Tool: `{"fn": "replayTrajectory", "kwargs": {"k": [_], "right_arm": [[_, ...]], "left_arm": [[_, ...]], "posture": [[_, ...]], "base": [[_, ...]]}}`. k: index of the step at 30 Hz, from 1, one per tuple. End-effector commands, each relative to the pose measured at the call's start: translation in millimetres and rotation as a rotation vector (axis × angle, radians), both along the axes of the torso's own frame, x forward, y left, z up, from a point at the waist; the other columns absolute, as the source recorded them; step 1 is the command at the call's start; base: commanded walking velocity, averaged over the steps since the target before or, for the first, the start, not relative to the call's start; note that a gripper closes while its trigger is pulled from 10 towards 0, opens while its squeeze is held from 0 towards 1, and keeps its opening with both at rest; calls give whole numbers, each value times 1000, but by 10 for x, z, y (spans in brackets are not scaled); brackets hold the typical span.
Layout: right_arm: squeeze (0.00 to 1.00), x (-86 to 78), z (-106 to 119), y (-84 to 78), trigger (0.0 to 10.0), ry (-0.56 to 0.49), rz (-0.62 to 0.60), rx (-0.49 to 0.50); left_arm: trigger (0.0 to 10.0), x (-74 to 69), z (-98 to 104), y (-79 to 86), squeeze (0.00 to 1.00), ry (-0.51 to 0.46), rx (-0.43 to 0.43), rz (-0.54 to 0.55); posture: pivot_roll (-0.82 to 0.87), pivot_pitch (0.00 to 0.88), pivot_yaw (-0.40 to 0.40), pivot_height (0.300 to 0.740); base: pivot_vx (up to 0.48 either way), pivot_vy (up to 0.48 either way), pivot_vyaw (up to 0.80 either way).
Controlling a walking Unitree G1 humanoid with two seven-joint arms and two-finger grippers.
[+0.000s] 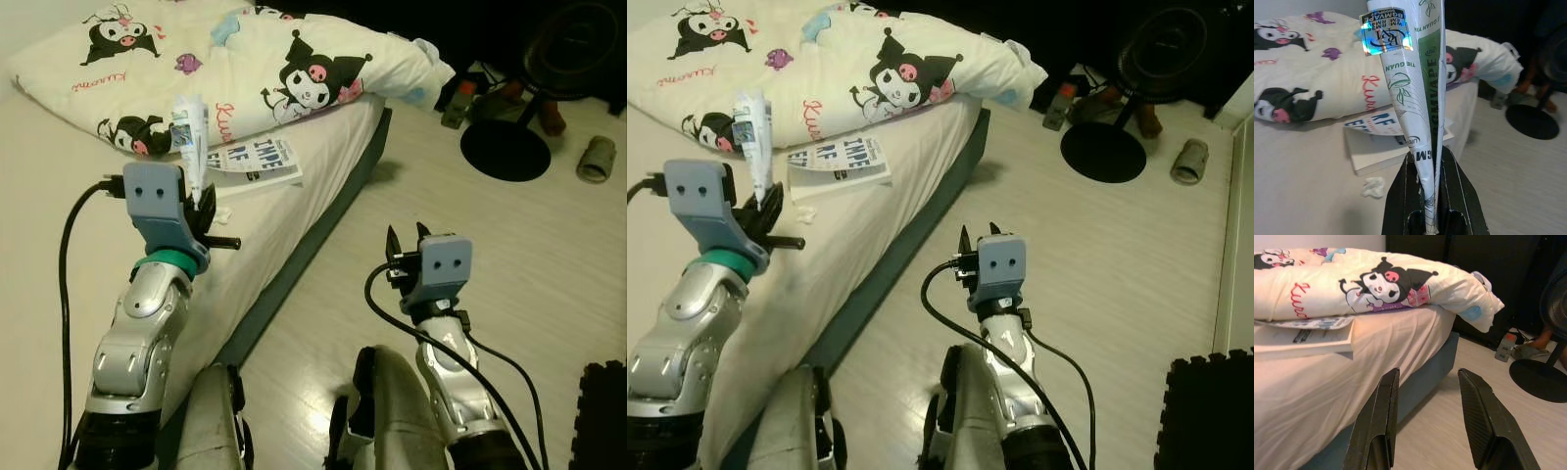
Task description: Clean up the room
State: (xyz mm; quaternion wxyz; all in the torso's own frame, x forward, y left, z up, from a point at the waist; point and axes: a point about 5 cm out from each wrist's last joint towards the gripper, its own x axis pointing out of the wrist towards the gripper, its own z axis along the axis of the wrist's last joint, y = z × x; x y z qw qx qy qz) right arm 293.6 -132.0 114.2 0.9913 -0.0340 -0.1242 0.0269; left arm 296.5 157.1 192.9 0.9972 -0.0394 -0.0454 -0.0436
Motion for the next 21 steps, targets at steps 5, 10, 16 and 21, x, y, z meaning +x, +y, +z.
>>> {"fn": "replayTrajectory", "kwargs": {"k": [5,10,16,21], "right_arm": [[0,-23,-33,-16,10000,26,-8,25],[0,-29,-41,-13,10000,32,-6,23],[0,-37,-51,-13,10000,40,-5,21],[0,-38,-51,-15,10000,42,-6,21]], "left_arm": [[10000,-17,-79,-3,0,45,-2,-4],[10000,-19,-102,-4,0,61,8,-1],[10000,-10,-116,4,0,73,11,9],[10000,-7,-119,7,0,77,11,11]], "posture": [[-44,61,15,658],[-43,60,16,678],[-45,61,16,697],[-45,62,16,702]], "base": [[0,0,0],[0,0,0],[0,0,0],[0,0,0]]}}
